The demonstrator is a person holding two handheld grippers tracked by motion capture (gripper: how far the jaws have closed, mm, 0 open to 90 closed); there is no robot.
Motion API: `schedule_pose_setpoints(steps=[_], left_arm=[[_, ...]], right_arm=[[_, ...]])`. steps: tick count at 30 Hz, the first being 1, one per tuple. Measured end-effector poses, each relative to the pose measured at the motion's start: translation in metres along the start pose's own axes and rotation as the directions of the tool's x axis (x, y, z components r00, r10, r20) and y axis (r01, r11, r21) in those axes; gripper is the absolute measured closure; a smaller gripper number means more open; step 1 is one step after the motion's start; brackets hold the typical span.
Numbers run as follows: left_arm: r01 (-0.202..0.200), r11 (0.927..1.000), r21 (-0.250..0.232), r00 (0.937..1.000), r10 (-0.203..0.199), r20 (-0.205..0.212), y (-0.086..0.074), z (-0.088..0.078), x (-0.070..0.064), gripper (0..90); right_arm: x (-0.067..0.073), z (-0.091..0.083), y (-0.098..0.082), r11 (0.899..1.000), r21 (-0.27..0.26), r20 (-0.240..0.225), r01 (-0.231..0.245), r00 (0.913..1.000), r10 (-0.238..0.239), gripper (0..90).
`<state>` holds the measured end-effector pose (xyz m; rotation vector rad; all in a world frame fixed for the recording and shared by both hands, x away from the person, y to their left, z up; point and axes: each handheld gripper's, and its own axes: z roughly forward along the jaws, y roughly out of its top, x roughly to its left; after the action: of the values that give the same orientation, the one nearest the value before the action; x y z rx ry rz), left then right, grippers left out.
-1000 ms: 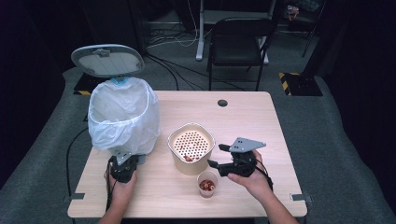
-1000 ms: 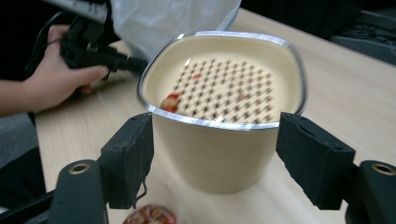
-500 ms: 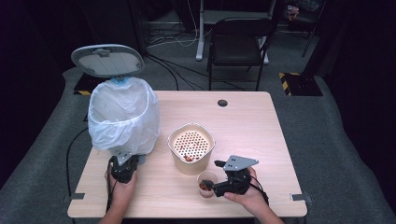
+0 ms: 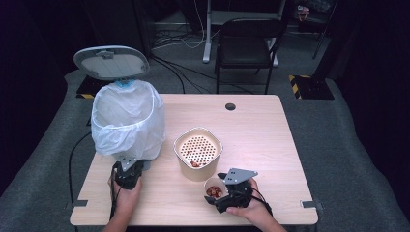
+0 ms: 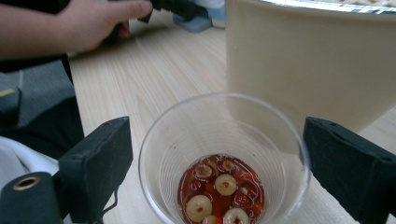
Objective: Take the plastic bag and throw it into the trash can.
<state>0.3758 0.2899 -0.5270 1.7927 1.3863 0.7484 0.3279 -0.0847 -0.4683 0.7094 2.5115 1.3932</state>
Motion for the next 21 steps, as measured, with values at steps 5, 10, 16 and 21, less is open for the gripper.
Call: schedule_pose_setpoints(steps=[5,10,16,21], left_arm=[[-0.003,1.0,0.0,1.0,0.003,-0.003,0.0,0.0,0.001,90.0],[-0.003,1.0,0.003,1.0,0.003,-0.002,0.0,0.0,0.001,90.0],[0.0,1.0,0.002,1.0,0.0,-0.002,0.0,0.0,0.001,90.0],[-0.001,1.0,0.003,1.0,0.001,-0.001,0.0,0.0,0.001,90.0]], right_arm=[[0.002,0.007,-0.005,0.997,0.038,0.019,0.062,0.9978,-0.063,13.8],[0.0,0.012,-0.01,0.996,0.065,0.006,0.06,0.9981,-0.061,15.6],[0.0,0.019,-0.013,0.994,0.082,-0.006,0.074,0.9972,-0.074,18.4],[0.0,0.02,-0.013,0.994,0.079,0.005,0.071,0.9974,-0.072,22.6]])
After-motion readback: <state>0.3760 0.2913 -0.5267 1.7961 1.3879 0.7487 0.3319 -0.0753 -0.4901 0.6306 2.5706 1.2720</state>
